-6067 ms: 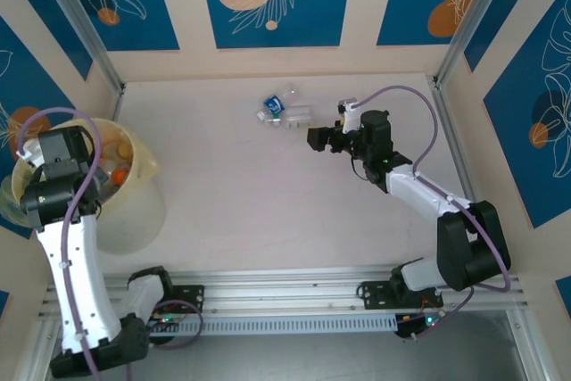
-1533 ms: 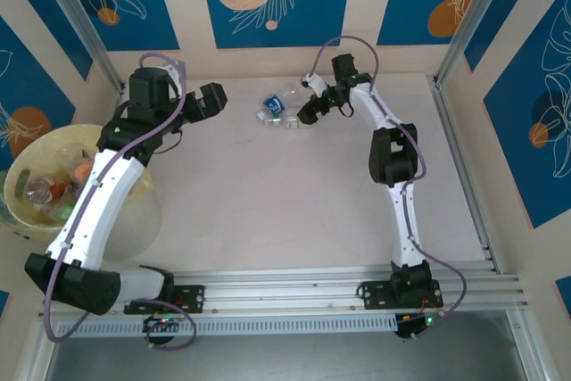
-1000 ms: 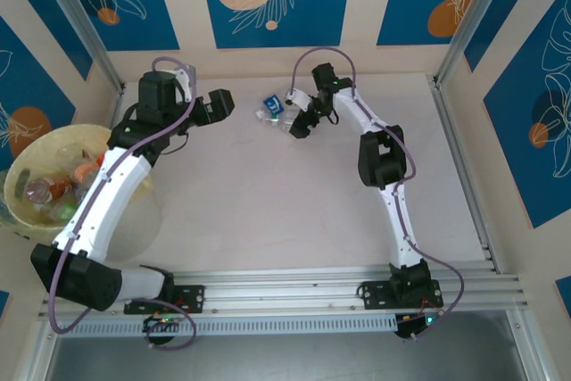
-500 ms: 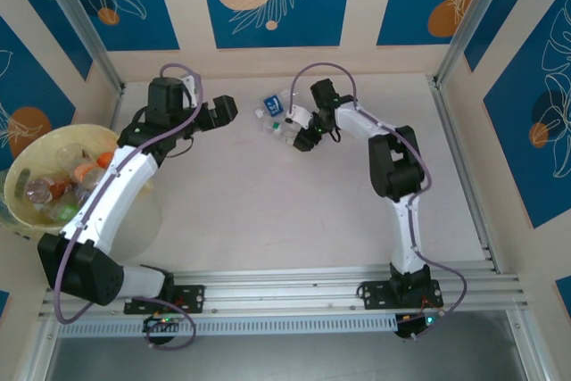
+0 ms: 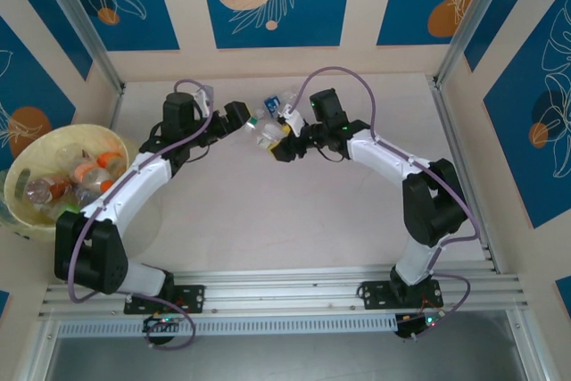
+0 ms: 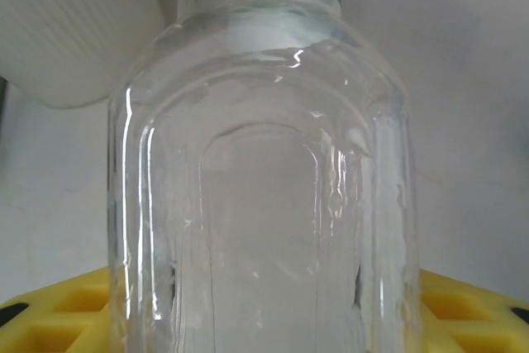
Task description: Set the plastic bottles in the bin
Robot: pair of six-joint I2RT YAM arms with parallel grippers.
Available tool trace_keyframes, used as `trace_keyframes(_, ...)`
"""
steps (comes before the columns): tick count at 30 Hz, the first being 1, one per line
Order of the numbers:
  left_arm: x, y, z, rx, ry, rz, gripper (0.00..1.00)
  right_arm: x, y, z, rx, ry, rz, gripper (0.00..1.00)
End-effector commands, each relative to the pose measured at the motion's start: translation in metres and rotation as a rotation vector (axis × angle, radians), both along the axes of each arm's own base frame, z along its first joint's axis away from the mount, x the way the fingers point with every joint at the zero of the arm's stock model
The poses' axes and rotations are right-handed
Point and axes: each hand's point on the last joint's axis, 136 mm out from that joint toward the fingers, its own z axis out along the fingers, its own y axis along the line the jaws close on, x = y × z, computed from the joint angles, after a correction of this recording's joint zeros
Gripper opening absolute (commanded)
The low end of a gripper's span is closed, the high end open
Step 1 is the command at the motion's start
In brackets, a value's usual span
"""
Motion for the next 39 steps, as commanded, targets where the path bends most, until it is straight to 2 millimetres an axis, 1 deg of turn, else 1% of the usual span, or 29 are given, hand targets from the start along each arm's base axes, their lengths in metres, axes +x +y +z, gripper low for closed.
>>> trace_keyframes(1, 0.001, -0.014, 0.018, -0.096, -0.049, -0.037, 0.93, -0.01, 0.017, 0.033, 0.151, 0.021, 0.038, 0.46)
trace_keyframes(2, 0.001, -0.016, 0.019, -0.109, -0.052, -0.043, 0.87, -0.012, 0.019, 0.038, 0.176, 0.027, 0.042, 0.46)
trace_keyframes(4, 0.001, -0.019, 0.02, -0.133, -0.052, -0.052, 0.8, -0.011, 0.022, 0.044, 0.214, 0.041, 0.037, 0.46)
trace_keyframes(6, 0.001, -0.02, 0.019, -0.132, -0.043, -0.055, 0.79, -0.011, 0.025, 0.047, 0.233, 0.046, 0.032, 0.46)
trace_keyframes(10, -0.001, -0.021, 0.024, -0.136, -0.057, -0.066, 0.6, -0.017, 0.031, 0.054, 0.251, 0.043, 0.059, 0.47)
trace_keyframes(12, -0.002, -0.023, 0.028, -0.141, -0.064, -0.077, 0.54, -0.017, 0.031, 0.057, 0.26, 0.045, 0.058, 0.47)
trace_keyframes(15, -0.005, -0.025, 0.032, -0.139, -0.073, -0.097, 0.49, -0.019, 0.031, 0.067, 0.281, 0.04, 0.068, 0.48)
trace_keyframes(18, -0.007, -0.025, 0.034, -0.13, -0.08, -0.096, 0.36, -0.026, 0.034, 0.074, 0.296, 0.037, 0.105, 0.49)
trace_keyframes(20, -0.007, -0.023, 0.035, -0.124, -0.084, -0.091, 0.3, -0.034, 0.035, 0.078, 0.311, 0.037, 0.141, 0.5)
trace_keyframes(22, -0.009, -0.022, 0.039, -0.113, -0.096, -0.09, 0.26, -0.04, 0.035, 0.082, 0.324, 0.036, 0.17, 0.52)
trace_keyframes(23, -0.01, -0.021, 0.042, -0.104, -0.105, -0.091, 0.22, -0.042, 0.035, 0.086, 0.33, 0.035, 0.178, 0.55)
trace_keyframes(24, -0.012, -0.019, 0.049, -0.095, -0.117, -0.091, 0.17, -0.044, 0.033, 0.089, 0.331, 0.037, 0.179, 0.61)
trace_keyframes(26, -0.02, -0.016, 0.071, -0.074, -0.162, -0.097, 0.05, -0.039, 0.027, 0.099, 0.337, 0.02, 0.131, 0.86)
trace_keyframes(27, -0.026, -0.012, 0.087, -0.055, -0.199, -0.095, 0.02, -0.033, 0.02, 0.104, 0.342, -0.002, 0.087, 0.94)
trace_keyframes(28, -0.032, -0.007, 0.1, -0.028, -0.231, -0.092, 0.0, -0.03, 0.014, 0.11, 0.351, -0.02, 0.055, 0.98)
trace_keyframes(29, -0.04, 0.004, 0.113, 0.023, -0.257, -0.066, 0.0, -0.029, 0.005, 0.12, 0.369, -0.039, 0.029, 1.0)
trace_keyframes(31, -0.054, 0.039, 0.137, 0.173, -0.287, 0.045, 0.0, -0.028, -0.014, 0.137, 0.408, -0.075, -0.01, 0.99)
trace_keyframes(33, -0.075, 0.092, 0.164, 0.333, -0.313, 0.22, 0.0, -0.022, -0.034, 0.142, 0.419, -0.111, -0.087, 0.99)
trace_keyframes(34, -0.084, 0.115, 0.177, 0.38, -0.335, 0.301, 0.0, -0.017, -0.041, 0.14, 0.411, -0.123, -0.128, 0.99)
trace_keyframes(36, -0.11, 0.16, 0.201, 0.452, -0.365, 0.47, 0.0, -0.002, -0.057, 0.127, 0.373, -0.129, -0.24, 0.99)
trace_keyframes(37, -0.12, 0.175, 0.207, 0.477, -0.365, 0.525, 0.0, 0.004, -0.062, 0.121, 0.359, -0.121, -0.283, 0.99)
trace_keyframes(39, -0.138, 0.206, 0.213, 0.535, -0.331, 0.645, 0.0, 0.018, -0.073, 0.107, 0.339, -0.097, -0.373, 0.99)
